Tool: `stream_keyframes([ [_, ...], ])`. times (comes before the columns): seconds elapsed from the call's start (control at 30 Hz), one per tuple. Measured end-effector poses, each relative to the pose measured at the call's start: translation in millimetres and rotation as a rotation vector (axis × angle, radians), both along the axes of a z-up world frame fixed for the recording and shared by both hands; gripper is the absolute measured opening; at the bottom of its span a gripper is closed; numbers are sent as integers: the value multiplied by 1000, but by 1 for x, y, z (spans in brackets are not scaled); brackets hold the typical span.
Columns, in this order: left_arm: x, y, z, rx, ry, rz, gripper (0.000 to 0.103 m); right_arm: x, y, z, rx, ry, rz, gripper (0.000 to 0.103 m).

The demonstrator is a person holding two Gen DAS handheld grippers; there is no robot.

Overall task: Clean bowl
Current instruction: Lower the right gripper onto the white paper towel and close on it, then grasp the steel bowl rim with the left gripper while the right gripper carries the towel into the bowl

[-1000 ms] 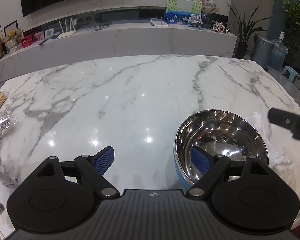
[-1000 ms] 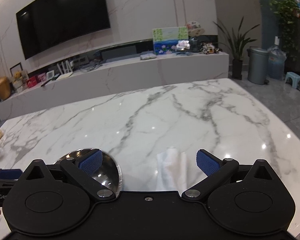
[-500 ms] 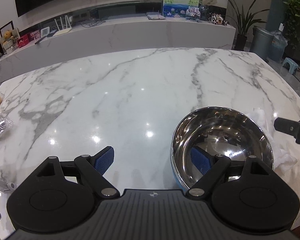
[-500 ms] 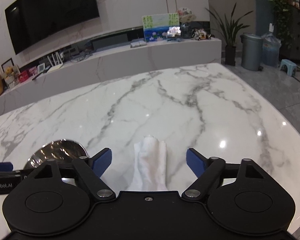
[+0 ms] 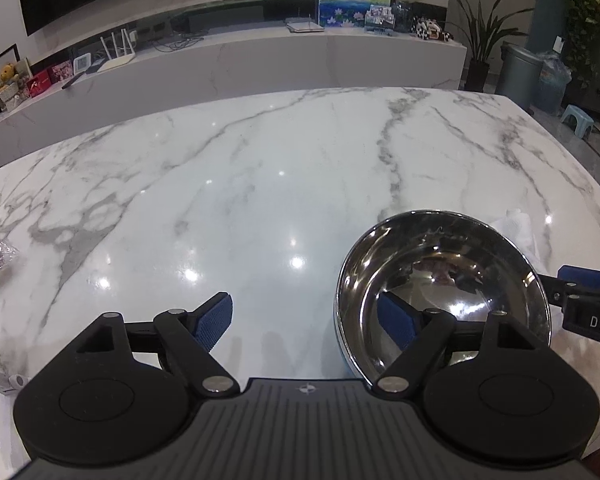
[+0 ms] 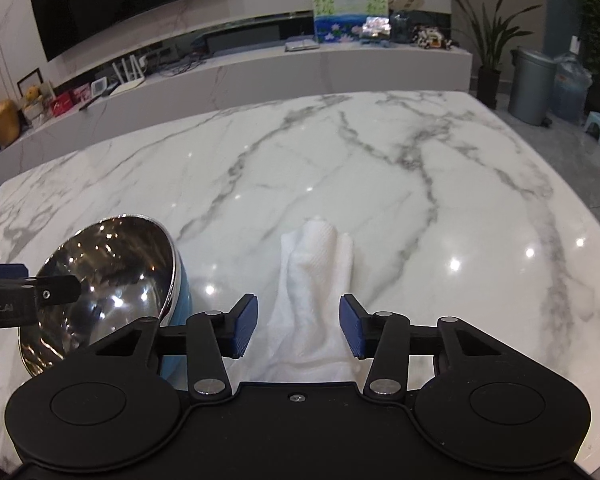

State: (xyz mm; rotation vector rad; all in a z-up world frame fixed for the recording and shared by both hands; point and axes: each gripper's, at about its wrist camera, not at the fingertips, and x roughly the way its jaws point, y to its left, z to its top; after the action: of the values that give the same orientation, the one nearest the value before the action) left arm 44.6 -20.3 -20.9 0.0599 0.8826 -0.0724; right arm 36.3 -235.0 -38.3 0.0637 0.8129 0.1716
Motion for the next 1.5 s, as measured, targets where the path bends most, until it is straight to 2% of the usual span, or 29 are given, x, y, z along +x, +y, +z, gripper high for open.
stream_keyframes([
  [0.27, 0, -4, -3, 6, 14, -20, 79, 4, 5, -10, -41, 28, 23, 26],
  [0.33, 0, -5, -3, 7, 16, -23, 79, 5, 6, -13, -65, 28, 24, 15],
  [0.37, 0, -5, -3, 8, 18, -25, 79, 5, 7, -14, -84, 26, 24, 14],
  [0.47, 0, -5, -5, 13, 27, -30, 79, 4, 10, -14, -120, 21, 27, 11],
  [0.6, 0, -4, -5, 15, 29, -29, 79, 4, 7, -10, -102, 13, 8, 9],
  [0.77, 0, -3, -5, 14, 33, -29, 76, -8, 6, 12, -66, -83, 19, 9],
  [0.93, -1, -1, -4, -4, 42, -35, 68, -20, 5, 36, 43, -161, 77, 9],
  [1.1, -2, 1, -6, -15, 55, -42, 56, -29, 24, 49, 51, -202, 211, 9],
  [1.2, -4, 3, -6, -35, 62, -59, 46, -28, 42, 49, 10, -171, 289, 9],
  [1.23, -3, 4, -6, -41, 64, -63, 40, -28, 46, 49, -6, -156, 305, 9],
  [1.5, -4, -2, -6, -49, 68, -134, 15, -23, 74, 45, -130, -32, 406, 9],
])
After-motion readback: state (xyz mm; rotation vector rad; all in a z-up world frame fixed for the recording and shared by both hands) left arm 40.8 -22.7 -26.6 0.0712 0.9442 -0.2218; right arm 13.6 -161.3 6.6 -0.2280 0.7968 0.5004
